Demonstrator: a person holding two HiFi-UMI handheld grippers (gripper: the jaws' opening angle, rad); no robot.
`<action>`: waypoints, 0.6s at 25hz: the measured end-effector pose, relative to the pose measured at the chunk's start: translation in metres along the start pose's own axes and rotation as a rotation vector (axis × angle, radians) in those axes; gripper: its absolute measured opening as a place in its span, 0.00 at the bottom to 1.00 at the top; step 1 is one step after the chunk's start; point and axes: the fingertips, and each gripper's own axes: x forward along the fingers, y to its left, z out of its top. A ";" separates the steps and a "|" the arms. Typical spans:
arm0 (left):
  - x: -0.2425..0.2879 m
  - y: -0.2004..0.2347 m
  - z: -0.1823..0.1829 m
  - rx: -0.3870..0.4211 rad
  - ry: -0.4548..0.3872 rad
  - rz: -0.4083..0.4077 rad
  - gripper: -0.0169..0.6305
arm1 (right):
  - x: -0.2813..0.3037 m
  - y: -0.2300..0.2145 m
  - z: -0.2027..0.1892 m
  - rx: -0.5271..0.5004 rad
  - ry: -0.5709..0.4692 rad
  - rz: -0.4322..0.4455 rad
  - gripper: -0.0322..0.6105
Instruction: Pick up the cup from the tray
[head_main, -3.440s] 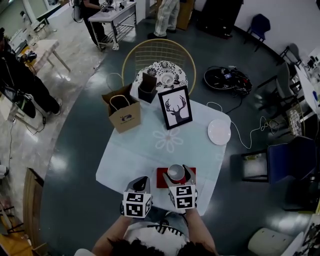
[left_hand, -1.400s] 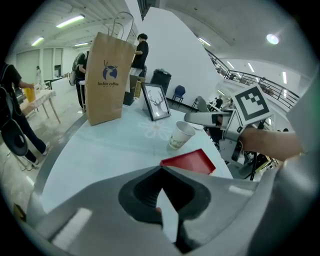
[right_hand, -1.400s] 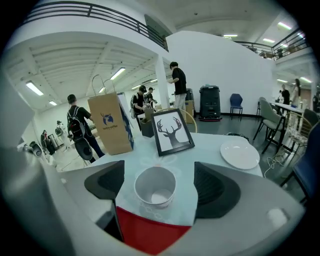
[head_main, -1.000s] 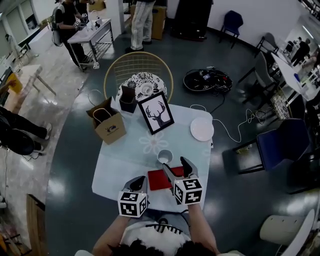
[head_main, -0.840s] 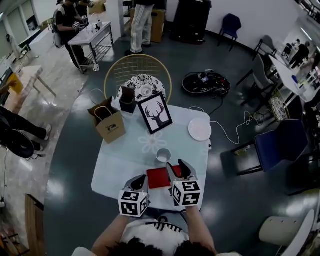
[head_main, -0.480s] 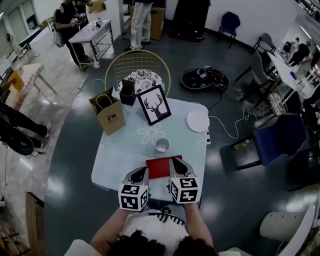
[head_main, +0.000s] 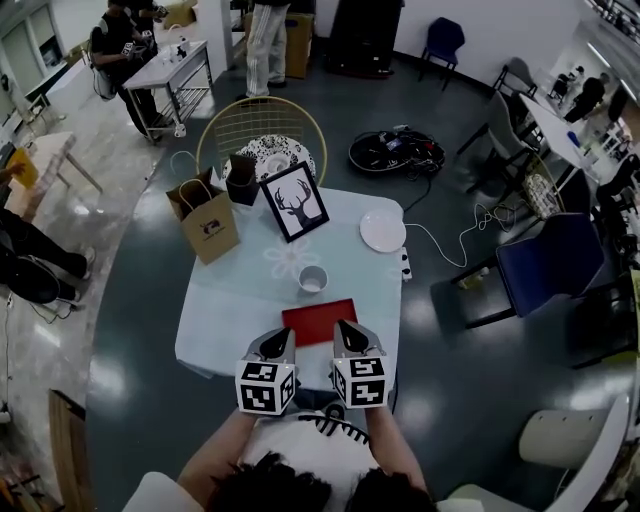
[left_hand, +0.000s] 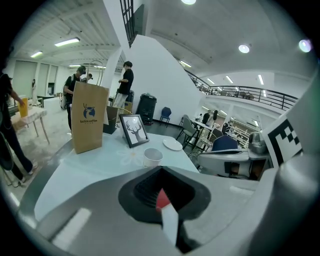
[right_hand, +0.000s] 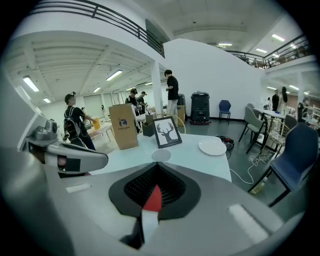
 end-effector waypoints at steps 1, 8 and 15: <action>0.000 -0.001 0.000 0.001 0.000 0.000 0.03 | -0.001 -0.001 -0.001 0.003 0.002 -0.001 0.09; 0.000 -0.011 0.001 0.019 -0.005 -0.004 0.03 | -0.007 -0.005 -0.009 -0.019 0.026 -0.001 0.09; 0.001 -0.011 0.000 0.013 -0.004 0.001 0.03 | -0.010 -0.008 -0.015 -0.009 0.036 -0.007 0.09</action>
